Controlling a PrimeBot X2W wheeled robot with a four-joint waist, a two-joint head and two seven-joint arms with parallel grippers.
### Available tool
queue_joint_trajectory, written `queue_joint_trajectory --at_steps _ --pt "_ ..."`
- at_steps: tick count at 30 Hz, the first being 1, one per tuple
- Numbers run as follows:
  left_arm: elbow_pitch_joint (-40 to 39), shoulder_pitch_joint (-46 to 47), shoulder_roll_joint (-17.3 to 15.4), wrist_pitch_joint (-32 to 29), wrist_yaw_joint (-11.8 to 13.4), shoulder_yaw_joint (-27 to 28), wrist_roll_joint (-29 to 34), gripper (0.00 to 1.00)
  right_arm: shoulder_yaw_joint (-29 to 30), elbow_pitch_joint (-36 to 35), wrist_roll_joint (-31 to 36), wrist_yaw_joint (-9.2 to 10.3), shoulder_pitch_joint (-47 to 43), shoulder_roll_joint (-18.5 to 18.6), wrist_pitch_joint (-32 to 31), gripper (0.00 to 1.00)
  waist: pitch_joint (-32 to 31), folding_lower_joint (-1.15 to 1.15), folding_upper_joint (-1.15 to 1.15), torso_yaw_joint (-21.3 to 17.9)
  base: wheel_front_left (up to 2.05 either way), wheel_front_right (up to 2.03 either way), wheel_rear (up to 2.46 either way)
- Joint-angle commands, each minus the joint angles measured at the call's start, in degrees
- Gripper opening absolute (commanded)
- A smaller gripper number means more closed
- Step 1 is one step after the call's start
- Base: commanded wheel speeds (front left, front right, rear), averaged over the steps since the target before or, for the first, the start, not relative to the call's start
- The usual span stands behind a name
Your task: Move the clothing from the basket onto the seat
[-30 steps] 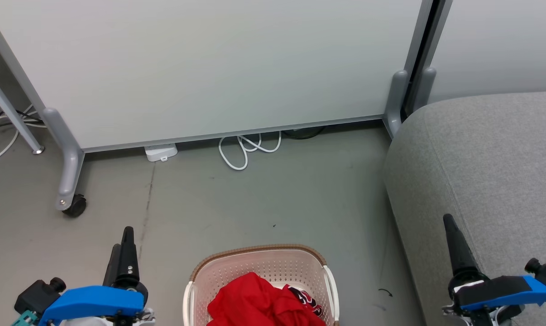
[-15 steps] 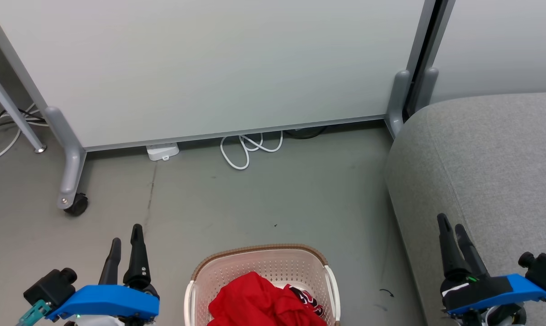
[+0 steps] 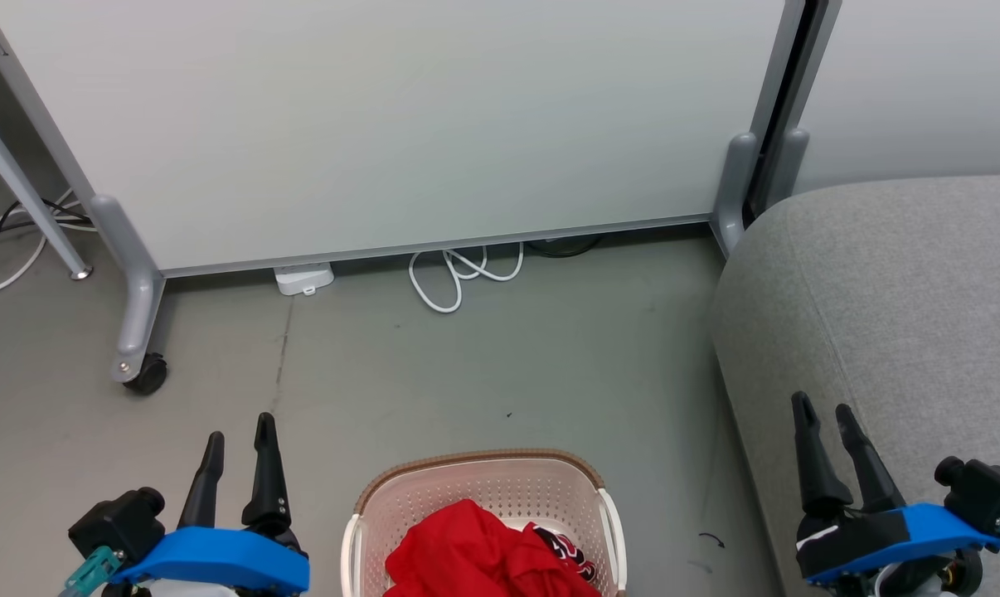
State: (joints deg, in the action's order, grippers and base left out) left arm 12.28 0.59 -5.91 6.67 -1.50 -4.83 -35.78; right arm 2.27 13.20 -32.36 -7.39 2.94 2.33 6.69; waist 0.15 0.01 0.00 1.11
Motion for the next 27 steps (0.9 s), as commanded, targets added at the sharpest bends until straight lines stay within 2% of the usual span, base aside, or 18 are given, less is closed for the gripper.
queue_joint_trajectory --at_steps 1,27 --pt "-0.8 0.2 -0.6 0.5 0.2 -0.4 1.6 1.00 -0.1 -0.8 1.8 -0.08 -0.1 0.4 0.4 1.00 0.0 -0.01 0.00 0.0 0.00 0.00 0.00" --pt "0.4 -0.6 -0.4 4.4 -0.3 -2.2 14.0 1.00 0.8 -1.4 18.8 -0.12 -1.2 0.6 2.2 1.00 -0.1 -0.01 0.00 0.4 0.00 0.00 0.00"
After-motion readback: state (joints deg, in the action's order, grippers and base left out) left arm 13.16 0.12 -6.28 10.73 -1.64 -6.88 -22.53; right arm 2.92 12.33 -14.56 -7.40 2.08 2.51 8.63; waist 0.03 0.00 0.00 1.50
